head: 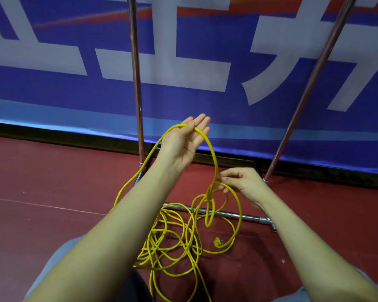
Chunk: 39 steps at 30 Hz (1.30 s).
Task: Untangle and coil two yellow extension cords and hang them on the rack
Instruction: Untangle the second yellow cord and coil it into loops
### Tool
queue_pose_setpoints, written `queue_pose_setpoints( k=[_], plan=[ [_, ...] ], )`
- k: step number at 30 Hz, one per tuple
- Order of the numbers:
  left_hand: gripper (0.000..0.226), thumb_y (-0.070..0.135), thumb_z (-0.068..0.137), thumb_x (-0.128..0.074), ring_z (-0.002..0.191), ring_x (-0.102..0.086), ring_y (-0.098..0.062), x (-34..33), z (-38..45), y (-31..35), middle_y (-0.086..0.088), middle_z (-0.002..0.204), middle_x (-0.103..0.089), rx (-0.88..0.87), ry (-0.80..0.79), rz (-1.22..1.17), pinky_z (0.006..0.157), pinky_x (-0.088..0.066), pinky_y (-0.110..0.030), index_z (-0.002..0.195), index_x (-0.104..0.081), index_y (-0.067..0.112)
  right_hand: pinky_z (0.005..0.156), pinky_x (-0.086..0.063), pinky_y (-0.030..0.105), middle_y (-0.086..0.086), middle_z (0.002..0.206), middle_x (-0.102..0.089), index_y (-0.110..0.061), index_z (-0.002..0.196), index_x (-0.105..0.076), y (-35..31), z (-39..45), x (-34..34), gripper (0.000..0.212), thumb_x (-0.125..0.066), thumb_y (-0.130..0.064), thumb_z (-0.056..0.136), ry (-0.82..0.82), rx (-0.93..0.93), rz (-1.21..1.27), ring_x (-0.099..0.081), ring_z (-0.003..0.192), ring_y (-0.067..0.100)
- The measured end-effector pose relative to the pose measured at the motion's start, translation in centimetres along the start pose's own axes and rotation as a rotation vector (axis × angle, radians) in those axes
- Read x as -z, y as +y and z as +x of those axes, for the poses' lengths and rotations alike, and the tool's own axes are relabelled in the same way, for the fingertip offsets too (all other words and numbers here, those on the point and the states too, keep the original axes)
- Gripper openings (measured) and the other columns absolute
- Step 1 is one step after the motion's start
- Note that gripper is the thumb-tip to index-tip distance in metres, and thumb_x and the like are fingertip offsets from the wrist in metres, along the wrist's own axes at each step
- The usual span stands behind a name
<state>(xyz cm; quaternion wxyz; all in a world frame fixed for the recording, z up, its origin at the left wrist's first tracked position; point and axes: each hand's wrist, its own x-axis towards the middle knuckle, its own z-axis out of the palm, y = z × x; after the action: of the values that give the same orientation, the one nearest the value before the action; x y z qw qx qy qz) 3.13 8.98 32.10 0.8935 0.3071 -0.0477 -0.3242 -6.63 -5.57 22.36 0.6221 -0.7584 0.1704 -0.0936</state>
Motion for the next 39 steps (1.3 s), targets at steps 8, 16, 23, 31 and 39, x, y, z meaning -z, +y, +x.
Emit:
queue_pose_setpoints(
  k=[8,16,23,31,39],
  plan=[
    [0.04,-0.002,0.099,-0.036,0.123,-0.052,-0.034,-0.4,0.0,0.7,-0.024,0.133,-0.052,0.003,-0.003,-0.074,0.088,-0.047,-0.039,0.139,-0.032,-0.003,0.087,-0.045,0.013,-0.001,0.096,-0.069,-0.002,0.112,-0.064,-0.4,-0.2,-0.5,0.026,-0.06,-0.001,0.086,-0.16,-0.038,0.023,-0.063,0.088,0.001],
    [0.038,0.011,0.1,-0.041,0.125,-0.051,-0.027,0.6,0.8,-1.6,-0.017,0.134,-0.053,-0.005,-0.026,0.173,0.093,-0.046,-0.031,0.136,-0.036,-0.001,0.066,-0.053,0.016,0.002,0.064,-0.071,-0.002,0.082,-0.068,-1.8,-0.4,-1.7,0.005,-0.065,0.002,0.082,0.015,0.061,0.101,-0.067,0.062,0.008],
    [0.023,0.003,0.099,-0.042,0.096,-0.064,-0.025,1.0,0.6,-4.1,-0.022,0.12,-0.059,-0.021,-0.067,0.353,0.085,-0.052,-0.034,0.12,-0.033,0.005,0.064,-0.053,0.019,0.001,0.064,-0.068,-0.007,0.081,-0.068,-2.7,-0.3,-1.0,0.009,-0.064,0.0,0.084,0.115,0.096,0.209,-0.063,0.059,0.008],
    [0.01,0.008,0.102,-0.036,0.102,-0.063,-0.029,1.2,1.3,-2.2,-0.017,0.115,-0.059,-0.082,-0.027,0.301,0.079,-0.056,-0.034,0.1,-0.045,0.005,0.042,-0.042,0.016,0.004,0.056,-0.06,0.007,0.084,-0.069,-1.0,0.1,0.7,0.006,-0.062,0.005,0.084,0.171,0.072,-0.103,-0.051,0.041,0.005],
    [0.017,0.018,0.103,-0.035,0.08,-0.072,-0.026,1.5,1.3,-1.9,-0.005,0.103,-0.066,0.01,-0.075,0.357,0.07,-0.058,-0.039,0.092,-0.045,0.01,0.047,-0.042,0.013,0.009,0.072,-0.066,-0.005,0.092,-0.064,0.1,0.4,1.4,0.018,-0.058,0.01,0.084,0.287,0.056,0.005,-0.055,0.048,0.0]
  ],
)
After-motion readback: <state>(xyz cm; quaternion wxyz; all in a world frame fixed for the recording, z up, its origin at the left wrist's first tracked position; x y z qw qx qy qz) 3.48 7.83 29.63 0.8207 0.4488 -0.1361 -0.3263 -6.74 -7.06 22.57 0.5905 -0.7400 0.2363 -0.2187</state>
